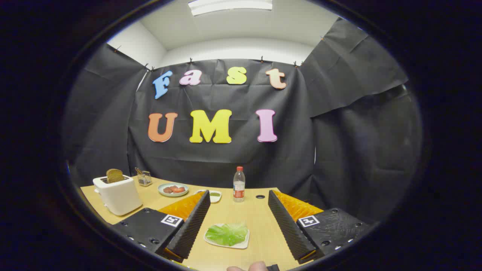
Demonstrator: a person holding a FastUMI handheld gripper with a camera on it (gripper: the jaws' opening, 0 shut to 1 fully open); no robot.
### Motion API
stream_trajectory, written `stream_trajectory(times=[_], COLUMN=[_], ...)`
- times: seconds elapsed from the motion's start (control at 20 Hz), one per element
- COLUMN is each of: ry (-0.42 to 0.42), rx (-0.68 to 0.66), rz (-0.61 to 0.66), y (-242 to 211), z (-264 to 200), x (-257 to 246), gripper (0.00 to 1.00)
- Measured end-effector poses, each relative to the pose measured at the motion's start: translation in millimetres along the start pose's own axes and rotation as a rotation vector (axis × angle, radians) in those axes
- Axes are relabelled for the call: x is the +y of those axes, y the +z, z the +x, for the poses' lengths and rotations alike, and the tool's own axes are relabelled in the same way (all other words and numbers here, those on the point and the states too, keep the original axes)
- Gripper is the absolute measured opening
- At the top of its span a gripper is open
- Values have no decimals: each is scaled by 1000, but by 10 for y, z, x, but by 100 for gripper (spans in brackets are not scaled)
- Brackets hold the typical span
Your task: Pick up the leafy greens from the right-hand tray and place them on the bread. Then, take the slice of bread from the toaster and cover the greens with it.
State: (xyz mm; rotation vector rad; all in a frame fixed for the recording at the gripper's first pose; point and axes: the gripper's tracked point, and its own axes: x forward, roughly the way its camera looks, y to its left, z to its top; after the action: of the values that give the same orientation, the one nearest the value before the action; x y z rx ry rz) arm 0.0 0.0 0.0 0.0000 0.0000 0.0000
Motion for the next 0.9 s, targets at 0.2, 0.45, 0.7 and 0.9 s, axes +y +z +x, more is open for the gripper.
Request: stream_trajectory(times=[0.2, 0.45, 0.7, 0.9], ry=[-6, -2, -14, -17], rx=[4, 10, -18, 1], rz=[13, 5, 0, 2], y=[-30, -88, -15, -77], z=[15, 10, -93, -231], x=[-51, -60, -143, -167], gripper=[95, 95, 95, 95])
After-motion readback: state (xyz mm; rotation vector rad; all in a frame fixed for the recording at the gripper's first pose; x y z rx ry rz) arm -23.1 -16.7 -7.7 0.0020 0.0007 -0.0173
